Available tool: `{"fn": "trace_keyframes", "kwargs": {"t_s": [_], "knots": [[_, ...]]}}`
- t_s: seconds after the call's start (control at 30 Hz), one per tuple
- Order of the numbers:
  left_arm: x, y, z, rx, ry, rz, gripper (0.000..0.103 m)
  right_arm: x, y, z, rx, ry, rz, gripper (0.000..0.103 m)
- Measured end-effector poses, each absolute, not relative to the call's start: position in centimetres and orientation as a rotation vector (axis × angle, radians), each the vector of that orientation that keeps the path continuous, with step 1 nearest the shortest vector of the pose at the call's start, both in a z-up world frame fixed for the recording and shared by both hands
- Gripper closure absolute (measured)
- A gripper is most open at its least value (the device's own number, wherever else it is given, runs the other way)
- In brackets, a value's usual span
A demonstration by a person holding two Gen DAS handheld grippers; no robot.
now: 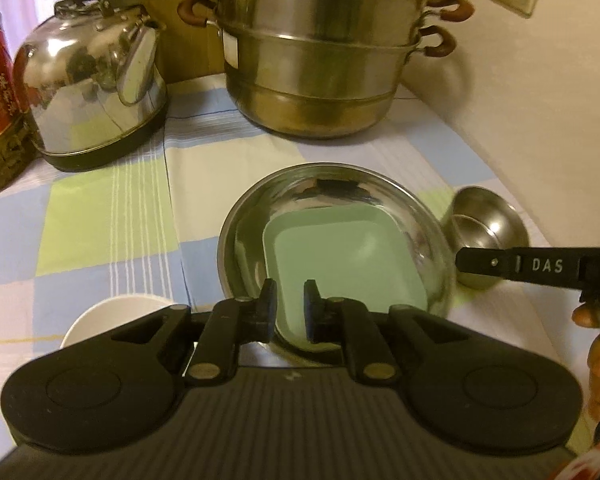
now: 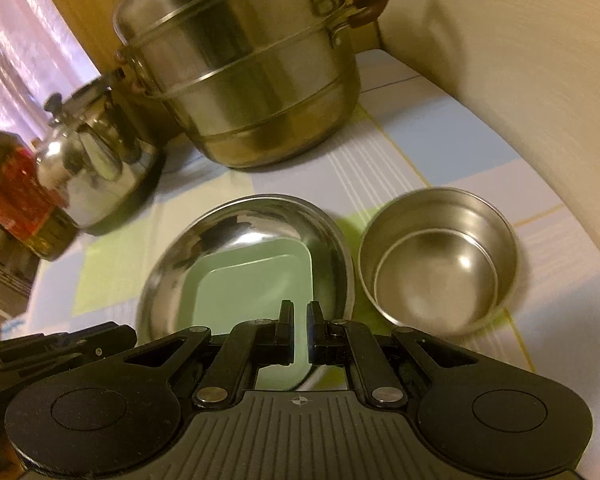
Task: Organize plates and bowls
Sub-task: 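Lower the green plate into the steel plate and open the left tool, then move the right tool to the white floral saucer and grip its rim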
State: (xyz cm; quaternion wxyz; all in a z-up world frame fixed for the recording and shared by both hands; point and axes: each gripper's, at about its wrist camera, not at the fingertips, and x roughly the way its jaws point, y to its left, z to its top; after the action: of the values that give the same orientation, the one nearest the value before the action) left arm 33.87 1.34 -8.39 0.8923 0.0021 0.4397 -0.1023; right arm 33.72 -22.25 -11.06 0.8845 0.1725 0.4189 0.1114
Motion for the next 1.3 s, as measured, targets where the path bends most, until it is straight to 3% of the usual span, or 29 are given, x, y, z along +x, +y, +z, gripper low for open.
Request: {"fn": "trace_keyframes", "kwargs": {"t_s": [0.73, 1.0, 1.3], "knots": [[15.6, 0.9, -3.9, -0.072, 0.908, -0.096, 0.088, 17.9, -28.2, -8.2, 0.39, 0.896, 0.334, 0.088], [10.1, 0.8, -3.7, -0.125, 0.917, -0.023, 0.088, 13.3, -29.1, -8.5, 0.363, 0.908, 0.4, 0.07], [5.0, 1.8, -4.1, -0.186, 0.943, 0.048, 0.088, 9.5, -27.2, -9.2, 0.321, 0.962, 0.539, 0.061]]}}
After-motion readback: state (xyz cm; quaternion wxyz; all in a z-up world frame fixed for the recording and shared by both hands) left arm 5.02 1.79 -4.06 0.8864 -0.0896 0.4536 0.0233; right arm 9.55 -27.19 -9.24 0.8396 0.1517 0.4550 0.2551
